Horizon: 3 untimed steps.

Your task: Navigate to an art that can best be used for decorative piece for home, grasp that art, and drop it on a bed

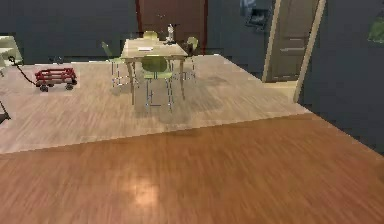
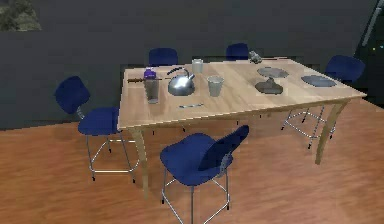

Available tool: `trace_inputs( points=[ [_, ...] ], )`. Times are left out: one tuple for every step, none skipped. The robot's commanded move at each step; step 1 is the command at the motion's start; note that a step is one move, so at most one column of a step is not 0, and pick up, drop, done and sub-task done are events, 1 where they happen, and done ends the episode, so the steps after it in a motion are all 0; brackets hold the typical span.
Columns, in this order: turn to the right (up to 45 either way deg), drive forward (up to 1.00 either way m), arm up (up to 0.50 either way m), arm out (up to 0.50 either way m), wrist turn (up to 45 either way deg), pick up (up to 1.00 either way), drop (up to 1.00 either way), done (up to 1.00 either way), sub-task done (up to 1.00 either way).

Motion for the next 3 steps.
trace_inputs(
  points=[
    [0.0,0.05,0.00,0.00,0.0,0.00,0.00,0.00,0.00],
    [9.0,0.00,0.00,0.00,0.0,0.00,0.00,0.00,0.00],
    [0.0,1.00,0.00,0.00,0.0,0.00,0.00,0.00,0.00]
  ],
)
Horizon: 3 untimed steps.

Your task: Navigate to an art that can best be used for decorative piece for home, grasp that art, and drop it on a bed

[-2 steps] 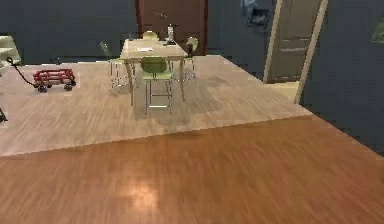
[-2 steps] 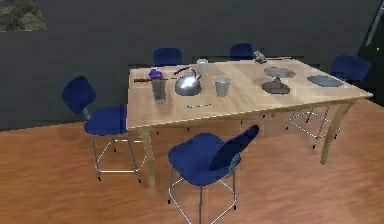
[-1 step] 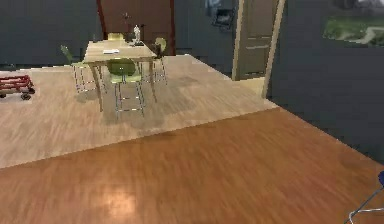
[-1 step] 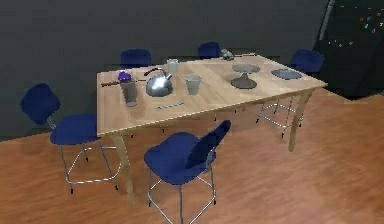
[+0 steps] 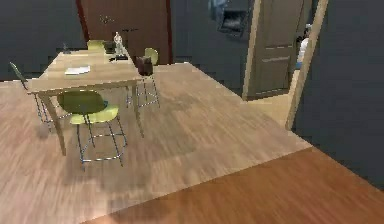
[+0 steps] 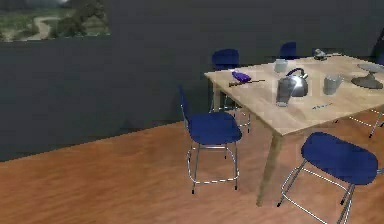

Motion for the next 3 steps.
trace_inputs(
  points=[
    [0.0,1.00,0.00,0.00,0.0,0.00,0.00,0.00,0.00],
    [3.0,0.00,0.00,0.00,0.0,0.00,0.00,0.00,0.00],
    [0.0,0.50,0.00,0.00,0.0,0.00,0.00,0.00,0.00]
  ],
)
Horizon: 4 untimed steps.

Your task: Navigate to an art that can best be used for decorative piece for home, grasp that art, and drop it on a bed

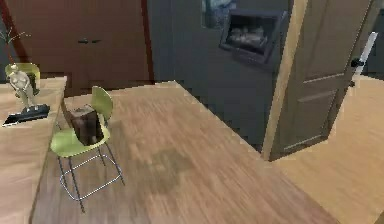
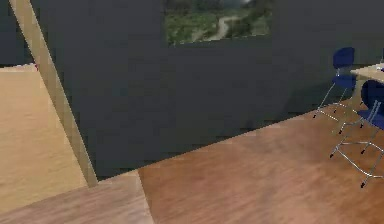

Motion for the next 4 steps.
trace_inputs(
  points=[
    [0.0,0.80,0.00,0.00,0.0,0.00,0.00,0.00,0.00],
    [-45.0,0.00,0.00,0.00,0.0,0.00,0.00,0.00,0.00],
    [-45.0,0.00,0.00,0.00,0.0,0.00,0.00,0.00,0.00],
    [-45.0,0.00,0.00,0.00,0.0,0.00,0.00,0.00,0.00]
  ],
)
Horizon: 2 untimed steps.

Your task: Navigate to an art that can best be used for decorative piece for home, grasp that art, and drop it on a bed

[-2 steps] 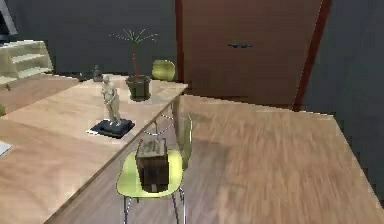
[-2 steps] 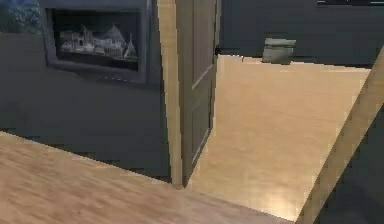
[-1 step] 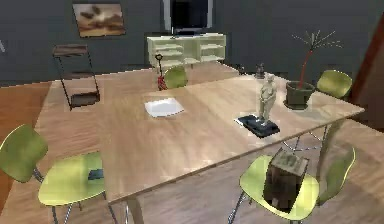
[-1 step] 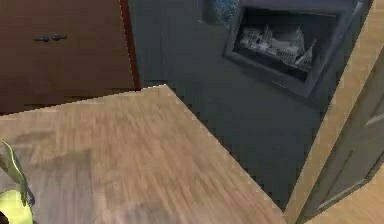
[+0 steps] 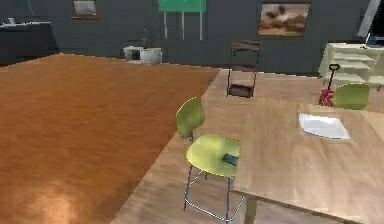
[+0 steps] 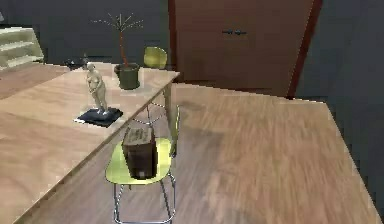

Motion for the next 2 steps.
trace_inputs(
  points=[
    [-21.0,0.00,0.00,0.00,0.0,0.00,0.00,0.00,0.00],
    [45.0,0.00,0.00,0.00,0.0,0.00,0.00,0.00,0.00]
  ],
)
